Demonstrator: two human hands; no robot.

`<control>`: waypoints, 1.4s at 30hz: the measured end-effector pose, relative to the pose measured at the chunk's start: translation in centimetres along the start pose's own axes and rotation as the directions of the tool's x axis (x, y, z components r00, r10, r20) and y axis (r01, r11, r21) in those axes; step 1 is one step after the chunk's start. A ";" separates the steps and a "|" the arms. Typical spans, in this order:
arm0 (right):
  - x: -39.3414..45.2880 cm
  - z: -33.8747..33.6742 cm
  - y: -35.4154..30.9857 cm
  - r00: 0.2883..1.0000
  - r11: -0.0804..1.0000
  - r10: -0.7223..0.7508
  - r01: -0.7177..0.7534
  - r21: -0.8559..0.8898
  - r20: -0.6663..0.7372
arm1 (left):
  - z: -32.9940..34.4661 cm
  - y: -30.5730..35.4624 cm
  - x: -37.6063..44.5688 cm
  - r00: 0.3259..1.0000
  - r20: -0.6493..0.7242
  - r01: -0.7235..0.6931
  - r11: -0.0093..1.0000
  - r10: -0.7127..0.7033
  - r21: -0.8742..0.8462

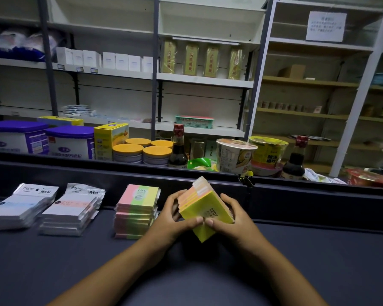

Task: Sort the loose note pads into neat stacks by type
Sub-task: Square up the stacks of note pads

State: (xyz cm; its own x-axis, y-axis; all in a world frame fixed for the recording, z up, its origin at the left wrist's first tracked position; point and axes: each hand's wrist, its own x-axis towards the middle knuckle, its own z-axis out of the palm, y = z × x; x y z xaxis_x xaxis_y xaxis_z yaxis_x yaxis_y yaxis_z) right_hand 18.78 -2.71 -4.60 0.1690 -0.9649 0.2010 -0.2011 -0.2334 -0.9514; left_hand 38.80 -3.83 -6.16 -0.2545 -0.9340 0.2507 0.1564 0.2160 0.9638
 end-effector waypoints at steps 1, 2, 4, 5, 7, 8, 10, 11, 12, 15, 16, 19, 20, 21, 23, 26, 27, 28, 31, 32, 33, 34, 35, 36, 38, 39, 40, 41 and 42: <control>0.0 0.1 0.0 1.000 1.000 -0.005 0.005 0.018 -0.012 | 0.0 0.0 0.1 1.000 0.006 0.002 1.000 -0.002 -0.006; 0.1 0.1 0.0 0.999 1.000 -0.021 0.021 0.021 -0.025 | -0.1 -0.1 0.1 1.000 0.008 0.007 1.000 -0.007 0.006; 0.0 -0.2 -0.2 0.998 0.999 -0.054 0.054 -0.007 -0.027 | -0.1 0.0 0.1 1.000 0.013 0.026 0.995 -0.027 0.096; -0.1 -0.5 -0.3 0.998 0.997 -0.067 0.067 -0.040 -0.011 | -0.1 0.0 0.1 0.999 0.017 0.028 0.984 -0.031 0.174; -0.3 -1.0 -0.5 0.996 0.990 -0.077 0.083 -0.115 0.052 | -0.2 0.2 0.2 0.999 0.032 0.022 0.931 -0.036 0.365; -0.4 -1.1 -0.5 0.993 0.985 -0.072 0.086 -0.153 0.091 | -0.3 0.3 0.1 0.998 0.048 0.013 0.887 -0.040 0.462; -0.7 -0.9 -0.3 0.986 0.969 -0.057 0.092 -0.229 0.154 | -0.3 0.4 -0.1 0.995 0.091 -0.016 0.798 -0.049 0.603; -0.8 -0.6 -0.3 0.984 0.961 -0.044 0.088 -0.261 0.171 | -0.3 0.4 -0.2 0.992 0.108 -0.024 0.769 -0.059 0.639; -0.9 -0.3 -0.2 0.984 0.956 -0.027 0.077 -0.283 0.176 | -0.3 0.4 -0.4 0.990 0.118 -0.023 0.757 -0.071 0.652; -0.6 -0.1 0.1 0.987 0.955 0.014 0.035 -0.294 0.163 | 0.0 0.7 -0.6 0.987 0.140 -0.035 0.766 -0.072 0.642; -0.6 -0.1 0.1 0.986 0.955 0.027 0.022 -0.294 0.162 | 0.1 0.9 -0.6 0.986 0.147 -0.039 0.767 -0.073 0.641; -0.7 0.1 0.5 0.982 0.961 0.018 0.035 -0.274 0.188 | 0.2 1.0 -0.7 0.984 0.169 -0.054 0.795 -0.061 0.605; -0.7 0.2 0.6 0.982 0.956 0.002 0.053 -0.287 0.189 | 0.3 1.0 -0.8 0.983 0.174 -0.063 0.792 -0.055 0.608; -0.7 0.3 0.7 0.983 0.949 -0.013 0.070 -0.308 0.181 | 0.3 0.9 -0.8 0.983 0.176 -0.071 0.776 -0.052 0.627; -0.6 0.5 0.8 0.987 0.934 -0.043 0.094 -0.345 0.154 | 0.3 0.7 -0.9 0.983 0.174 -0.076 0.723 -0.061 0.687; -0.7 0.8 1.0 0.988 0.913 -0.087 0.129 -0.387 0.124 | 0.4 0.2 -0.9 0.981 0.179 -0.090 0.655 -0.071 0.750; -0.7 1.0 1.0 0.988 0.909 -0.102 0.141 -0.392 0.117 | 0.4 0.0 -0.8 0.982 0.180 -0.096 0.650 -0.064 0.754; -0.7 1.2 1.0 0.987 0.904 -0.118 0.151 -0.400 0.107 | 0.4 -0.2 -0.7 0.982 0.179 -0.099 0.647 -0.059 0.756; -0.7 1.7 1.1 0.986 0.888 -0.144 0.164 -0.430 0.080 | 0.1 -0.5 -0.6 0.983 0.169 -0.090 0.626 -0.068 0.774; -0.7 1.7 1.0 0.986 0.886 -0.145 0.164 -0.434 0.077 | 0.0 -0.6 -0.5 0.982 0.173 -0.091 0.620 -0.072 0.779; -0.7 1.7 1.0 0.985 0.882 -0.151 0.171 -0.439 0.080 | 0.0 -0.6 -0.5 0.982 0.175 -0.091 0.619 -0.076 0.780; -0.7 1.6 1.0 0.983 0.877 -0.160 0.182 -0.445 0.087 | -0.1 -0.6 -0.5 0.981 0.176 -0.089 0.625 -0.078 0.775; -0.7 1.5 0.9 0.982 0.875 -0.165 0.189 -0.447 0.092 | -0.1 -0.6 -0.5 0.982 0.175 -0.087 0.637 -0.076 0.766; -0.7 1.4 0.9 0.982 0.878 -0.164 0.187 -0.440 0.089 | -0.2 -0.6 -0.5 0.982 0.173 -0.087 0.650 -0.070 0.755; -0.7 1.3 0.8 0.983 0.886 -0.171 0.186 -0.425 0.074 | -0.3 -0.8 -0.5 0.985 0.164 -0.091 0.664 -0.048 0.742; -0.6 1.4 0.9 0.982 0.885 -0.176 0.190 -0.426 0.073 | -0.4 -1.0 -0.4 0.986 0.161 -0.093 0.656 -0.043 0.749; -0.6 1.5 1.0 0.982 0.883 -0.175 0.190 -0.429 0.075 | -0.4 -1.2 -0.3 0.986 0.162 -0.095 0.633 -0.049 0.768; -0.6 1.6 1.0 0.982 0.882 -0.174 0.191 -0.431 0.079 | -0.5 -1.4 -0.3 0.984 0.166 -0.097 0.606 -0.060 0.790; -0.7 1.6 1.0 0.980 0.880 -0.180 0.198 -0.431 0.083 | -0.5 -1.5 -0.2 0.983 0.172 -0.099 0.586 -0.071 0.804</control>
State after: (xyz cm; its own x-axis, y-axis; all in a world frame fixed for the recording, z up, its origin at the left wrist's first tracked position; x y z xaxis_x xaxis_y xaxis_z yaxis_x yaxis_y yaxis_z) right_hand 19.99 -2.13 -6.09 0.2818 -0.8938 0.3489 -0.5595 -0.4485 -0.6971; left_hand 39.13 -4.14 -7.75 -0.4252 -0.8840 0.1940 -0.6510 0.4477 0.6130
